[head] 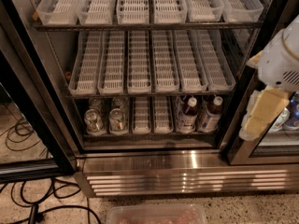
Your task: Pick 7up can from bottom shelf of fridge
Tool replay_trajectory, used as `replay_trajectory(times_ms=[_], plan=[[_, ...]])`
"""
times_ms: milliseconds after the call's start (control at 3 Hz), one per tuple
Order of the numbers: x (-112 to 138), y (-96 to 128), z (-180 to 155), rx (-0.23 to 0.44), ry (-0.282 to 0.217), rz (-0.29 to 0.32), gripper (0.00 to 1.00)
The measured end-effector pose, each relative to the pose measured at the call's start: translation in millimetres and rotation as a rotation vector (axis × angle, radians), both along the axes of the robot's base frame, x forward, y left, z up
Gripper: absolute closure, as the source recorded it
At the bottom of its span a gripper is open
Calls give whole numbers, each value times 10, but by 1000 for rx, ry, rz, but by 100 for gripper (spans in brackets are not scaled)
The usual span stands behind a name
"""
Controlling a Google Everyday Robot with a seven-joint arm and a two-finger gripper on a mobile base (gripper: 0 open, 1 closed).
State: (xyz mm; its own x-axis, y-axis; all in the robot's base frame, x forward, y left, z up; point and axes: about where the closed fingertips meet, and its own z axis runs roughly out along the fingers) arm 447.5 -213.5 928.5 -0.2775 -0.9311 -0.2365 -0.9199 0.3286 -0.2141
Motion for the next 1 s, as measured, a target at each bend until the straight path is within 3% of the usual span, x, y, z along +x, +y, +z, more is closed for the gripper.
replay_trajectory(times_ms=[667,1000], plan=[[204,127,-1127,61,27,-13,0],[244,320,-1397,100,35,22,0]])
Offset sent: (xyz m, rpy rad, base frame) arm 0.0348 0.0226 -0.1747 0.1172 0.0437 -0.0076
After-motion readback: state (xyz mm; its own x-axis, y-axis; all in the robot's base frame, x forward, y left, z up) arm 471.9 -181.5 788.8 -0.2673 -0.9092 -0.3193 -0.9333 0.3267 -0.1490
